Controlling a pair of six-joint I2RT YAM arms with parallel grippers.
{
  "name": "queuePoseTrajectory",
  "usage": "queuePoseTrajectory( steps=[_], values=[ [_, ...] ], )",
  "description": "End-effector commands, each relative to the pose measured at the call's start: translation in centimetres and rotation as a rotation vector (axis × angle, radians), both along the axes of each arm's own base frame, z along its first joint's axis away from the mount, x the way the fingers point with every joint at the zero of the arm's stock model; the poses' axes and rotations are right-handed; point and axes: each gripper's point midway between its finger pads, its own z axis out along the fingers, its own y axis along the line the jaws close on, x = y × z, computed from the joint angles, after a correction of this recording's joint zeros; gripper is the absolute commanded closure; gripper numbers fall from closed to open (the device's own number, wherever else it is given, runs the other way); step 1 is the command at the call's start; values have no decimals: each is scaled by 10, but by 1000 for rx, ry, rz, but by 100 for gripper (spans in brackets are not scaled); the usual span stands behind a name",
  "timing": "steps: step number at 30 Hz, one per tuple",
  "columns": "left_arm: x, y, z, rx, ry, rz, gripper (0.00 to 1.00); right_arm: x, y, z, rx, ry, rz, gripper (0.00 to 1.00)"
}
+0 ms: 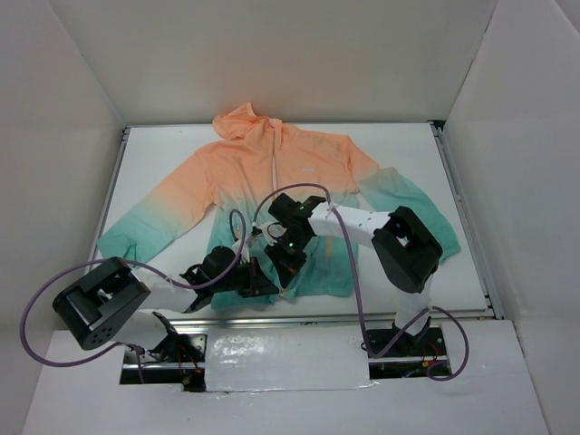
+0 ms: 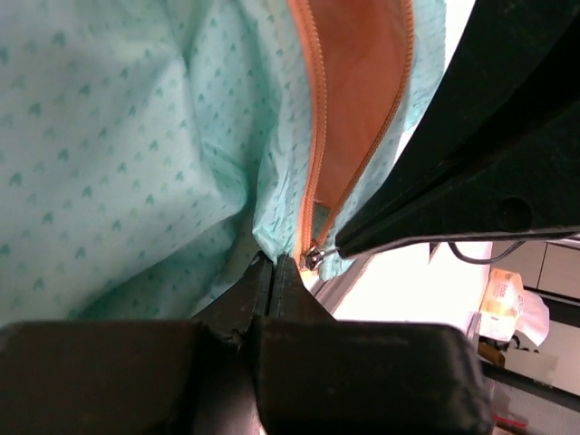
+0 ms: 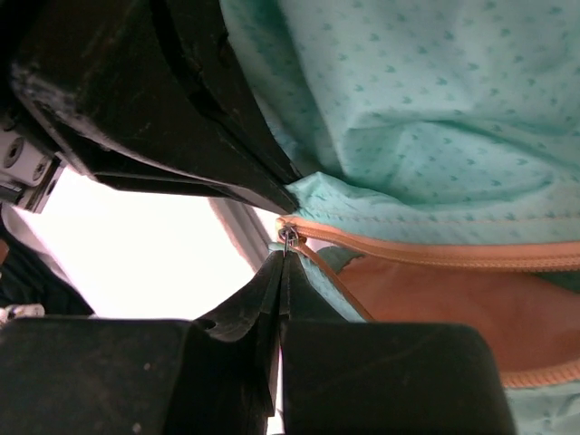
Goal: Zip up the jacket
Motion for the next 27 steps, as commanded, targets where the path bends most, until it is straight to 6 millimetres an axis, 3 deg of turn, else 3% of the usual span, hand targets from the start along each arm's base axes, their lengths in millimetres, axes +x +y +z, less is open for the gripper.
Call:
queuePoseTrajectory(
  steps=[1,7,12,16,19,22,27],
  values=[
    [4,-20,40,-76,-262,-149,100,6,10,14,45,28,9,100],
    [1,-18,47,-111,-292,-146,100,21,20,31,118,39,-21,100],
    [-3,-19,60,-143,-346,-184,100,50,13,17,5,-39,-110,100],
    [-1,-12,55,-104,-349,-154,100,52,-4,1,-114,-53,-127,100],
    [2,-8,52,-71,-360,-143,100,50,-9,-2,-104,-75,-149,100],
    [0,-9,47,-62,-340,-151,100,63,-6,8,-51,-120,-216,100],
    [1,-7,39,-43,-325,-140,100,55,6,48,208,-38,-178,100]
  ],
)
